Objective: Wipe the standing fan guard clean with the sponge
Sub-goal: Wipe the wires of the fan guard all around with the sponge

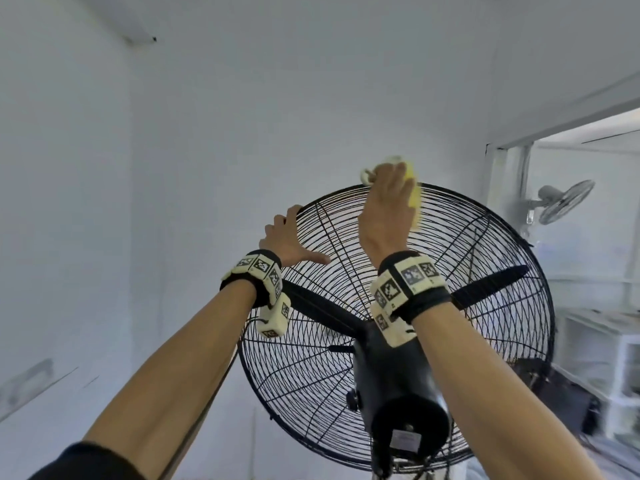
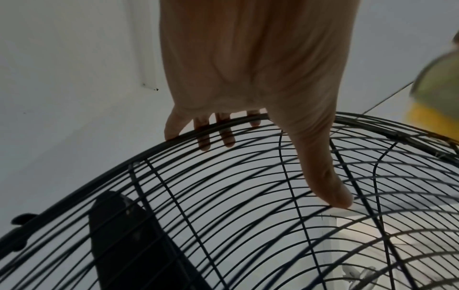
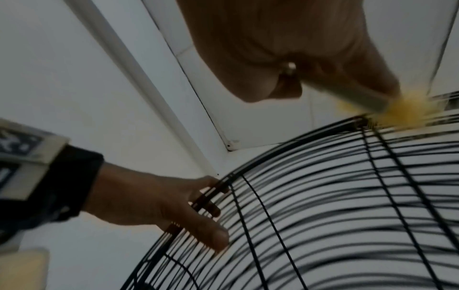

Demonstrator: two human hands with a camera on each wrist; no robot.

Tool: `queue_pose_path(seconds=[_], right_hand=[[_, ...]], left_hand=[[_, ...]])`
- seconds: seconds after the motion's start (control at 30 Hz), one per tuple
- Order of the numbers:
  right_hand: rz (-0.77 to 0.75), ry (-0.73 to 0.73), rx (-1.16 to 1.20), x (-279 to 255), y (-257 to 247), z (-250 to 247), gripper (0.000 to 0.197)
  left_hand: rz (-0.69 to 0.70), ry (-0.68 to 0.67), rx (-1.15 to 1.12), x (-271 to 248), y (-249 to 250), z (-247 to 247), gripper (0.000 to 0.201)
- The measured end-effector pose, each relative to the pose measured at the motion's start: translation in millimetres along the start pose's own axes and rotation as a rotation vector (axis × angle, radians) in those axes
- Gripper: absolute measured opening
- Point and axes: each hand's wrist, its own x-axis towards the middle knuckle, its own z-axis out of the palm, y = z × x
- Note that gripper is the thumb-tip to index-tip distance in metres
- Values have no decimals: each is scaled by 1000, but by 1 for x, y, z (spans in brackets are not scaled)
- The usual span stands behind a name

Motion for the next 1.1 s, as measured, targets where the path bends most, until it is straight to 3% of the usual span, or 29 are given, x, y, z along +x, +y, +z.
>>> queue_pose_path(seconds=[0.1, 0.2, 0.27, 0.3, 0.37, 0.43, 0.47, 0.57, 0.63, 0.73, 0.8, 0.87, 0.93, 1.0, 1.1], right_hand=[[-36, -250, -107, -9, 3, 2, 65], [-308, -392, 194, -18, -10, 8, 57], [-377, -480, 403, -18, -21, 1, 39], [-352, -446, 465, -15, -23, -1, 34], [-255, -209, 489, -8, -23, -2, 36], [-151, 88, 278, -3, -16, 0, 48], [-109, 113, 87, -1, -13, 2, 51], [-116, -255, -366, -6, -12, 10, 64], [-282, -364, -387, -11, -17, 14, 65], [-444, -398, 44, -11, -25, 6, 49], [-359, -305, 358, -10, -25, -1, 40], [-216, -44, 342, -10, -18, -4, 44], [-83, 66, 104, -10, -6, -3, 44], [-84, -10, 26, -10, 4, 0, 44], [-224, -182, 394, -18, 1, -1, 37]], left_hand=[[33, 8, -15, 4, 7, 0, 140], [29, 7, -65, 8, 7, -4, 136], [23, 26, -45, 7, 5, -5, 137], [32, 32, -29, 5, 5, -5, 139], [59, 24, 0, 3, 6, -4, 145], [76, 11, 25, 3, 9, -3, 145], [76, 12, 33, 3, 11, -3, 144], [52, 13, 56, 3, 15, -4, 141], [29, 20, 47, 3, 14, -4, 139], [25, 32, 47, 4, 11, -5, 134], [15, 24, 64, 3, 11, -5, 136], [24, 22, 58, 4, 12, -5, 141], [36, 22, 47, 4, 14, -3, 142], [39, 23, 36, 5, 14, -2, 142], [39, 30, 26, 5, 12, 0, 141]])
